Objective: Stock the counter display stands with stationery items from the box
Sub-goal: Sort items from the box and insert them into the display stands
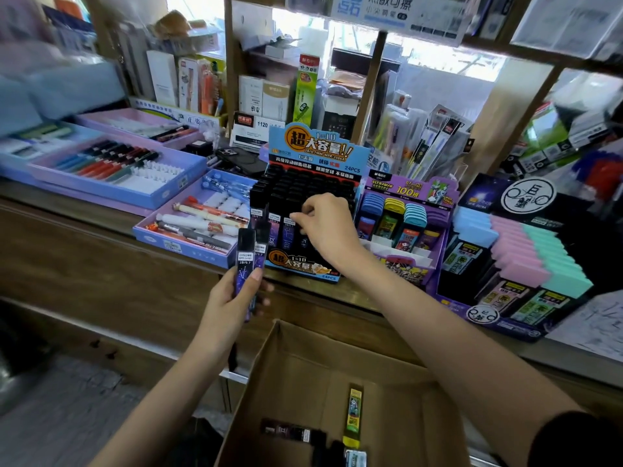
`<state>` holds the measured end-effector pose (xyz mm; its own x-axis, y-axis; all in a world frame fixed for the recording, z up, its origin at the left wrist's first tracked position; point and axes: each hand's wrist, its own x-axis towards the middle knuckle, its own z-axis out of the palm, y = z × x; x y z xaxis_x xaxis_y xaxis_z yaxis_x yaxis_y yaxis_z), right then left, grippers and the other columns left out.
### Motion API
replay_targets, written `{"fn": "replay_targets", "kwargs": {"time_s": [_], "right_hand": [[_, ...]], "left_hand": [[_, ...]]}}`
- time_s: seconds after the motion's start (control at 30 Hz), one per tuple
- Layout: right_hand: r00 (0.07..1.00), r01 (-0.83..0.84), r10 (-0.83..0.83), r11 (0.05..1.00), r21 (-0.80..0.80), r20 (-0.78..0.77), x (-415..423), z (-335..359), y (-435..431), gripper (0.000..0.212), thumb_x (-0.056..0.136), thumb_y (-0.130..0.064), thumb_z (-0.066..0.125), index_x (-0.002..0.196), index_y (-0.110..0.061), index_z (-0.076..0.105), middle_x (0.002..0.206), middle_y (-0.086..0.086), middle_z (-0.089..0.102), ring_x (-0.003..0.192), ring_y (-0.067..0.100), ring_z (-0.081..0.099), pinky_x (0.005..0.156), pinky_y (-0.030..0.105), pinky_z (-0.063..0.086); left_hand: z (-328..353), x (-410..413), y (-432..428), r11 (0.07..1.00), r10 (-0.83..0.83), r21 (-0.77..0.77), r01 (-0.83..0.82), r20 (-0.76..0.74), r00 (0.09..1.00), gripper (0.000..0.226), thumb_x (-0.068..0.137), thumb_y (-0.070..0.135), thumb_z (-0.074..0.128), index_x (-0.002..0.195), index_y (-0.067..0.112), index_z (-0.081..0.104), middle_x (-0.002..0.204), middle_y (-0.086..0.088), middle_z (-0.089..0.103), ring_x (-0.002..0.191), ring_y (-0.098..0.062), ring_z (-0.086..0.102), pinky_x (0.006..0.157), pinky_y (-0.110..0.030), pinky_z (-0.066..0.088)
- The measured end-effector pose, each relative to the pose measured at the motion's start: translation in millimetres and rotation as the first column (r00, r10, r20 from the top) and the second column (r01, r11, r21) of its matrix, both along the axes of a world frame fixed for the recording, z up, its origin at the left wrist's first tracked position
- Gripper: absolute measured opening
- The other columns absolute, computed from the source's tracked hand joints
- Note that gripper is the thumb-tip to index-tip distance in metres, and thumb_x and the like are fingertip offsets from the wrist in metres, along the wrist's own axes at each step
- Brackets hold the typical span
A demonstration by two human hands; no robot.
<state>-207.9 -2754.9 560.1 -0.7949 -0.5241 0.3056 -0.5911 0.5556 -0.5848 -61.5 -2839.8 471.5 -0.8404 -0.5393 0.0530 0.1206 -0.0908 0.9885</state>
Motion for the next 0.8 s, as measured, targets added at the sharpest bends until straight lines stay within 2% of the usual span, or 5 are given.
{"fn": "replay_targets", "kwargs": {"time_s": [0.13, 0.3, 0.5, 0.63, 0.8], "right_hand": [[0.981, 0.056, -0.036, 0.993, 0.100, -0.189, 13.0, 0.7, 13.8, 0.039, 0.093, -0.037, 0.054, 0.080, -0.004, 0.068, 0.067, 0.009, 0.066, 0.064, 0.022, 0.063, 0.067, 0.039, 0.054], [0.914, -0.148, 0.239, 0.949, -0.278, 0.329, 41.2, -6.7, 35.3, 0.024, 0.090, -0.036, 0.058, 0.096, -0.014, 0.067, 0.090, 0.005, 0.068, 0.086, 0.017, 0.064, 0.080, 0.035, 0.054], [0.838, -0.124, 0.321, 0.899, -0.419, 0.442, 42.4, -13.2, 48.9, 0.008, 0.088, -0.009, 0.063, 0.093, -0.014, 0.060, 0.078, 0.002, 0.064, 0.074, 0.011, 0.061, 0.066, 0.025, 0.051], [0.874, -0.024, 0.264, 0.861, -0.508, 0.408, 25.6, 3.3, 58.8, 0.013, 0.087, -0.006, 0.062, 0.087, -0.018, 0.057, 0.077, 0.000, 0.067, 0.067, 0.007, 0.065, 0.059, 0.020, 0.051], [0.973, 0.052, 0.081, 0.834, -0.549, 0.215, 1.5, 19.2, 62.5, 0.014, 0.086, -0.008, 0.064, 0.088, -0.020, 0.057, 0.083, -0.002, 0.065, 0.077, 0.012, 0.065, 0.070, 0.023, 0.053]], "left_hand": [[3.6, -2.0, 5.0, 1.000, -0.021, -0.001, 0.021, -0.030, 0.999, 0.019, 0.092, 0.031, 0.050, 0.100, 0.017, 0.060, 0.077, 0.004, 0.071, 0.064, -0.007, 0.063, 0.055, -0.017, 0.051], [6.8, -3.1, 11.4, 0.995, -0.099, -0.016, 0.098, -0.055, 0.994, 0.028, 0.088, 0.037, 0.051, 0.102, 0.015, 0.061, 0.082, 0.001, 0.071, 0.068, -0.009, 0.065, 0.056, -0.017, 0.052], [4.7, -4.1, 21.4, 0.979, -0.201, -0.016, 0.201, -0.065, 0.977, 0.031, 0.088, 0.038, 0.050, 0.111, 0.019, 0.061, 0.094, -0.003, 0.072, 0.082, -0.015, 0.070, 0.062, -0.019, 0.054], [6.3, -7.9, 21.3, 0.994, -0.101, 0.032, 0.104, -0.064, 0.993, 0.023, 0.091, 0.030, 0.051, 0.108, 0.019, 0.062, 0.097, 0.002, 0.073, 0.082, -0.012, 0.070, 0.062, -0.019, 0.055], [6.2, -7.0, 14.6, 0.998, -0.028, -0.051, 0.027, -0.017, 0.999, 0.025, 0.090, 0.035, 0.053, 0.095, 0.013, 0.064, 0.056, 0.008, 0.052, 0.052, -0.005, 0.048, 0.049, -0.015, 0.041]]}}
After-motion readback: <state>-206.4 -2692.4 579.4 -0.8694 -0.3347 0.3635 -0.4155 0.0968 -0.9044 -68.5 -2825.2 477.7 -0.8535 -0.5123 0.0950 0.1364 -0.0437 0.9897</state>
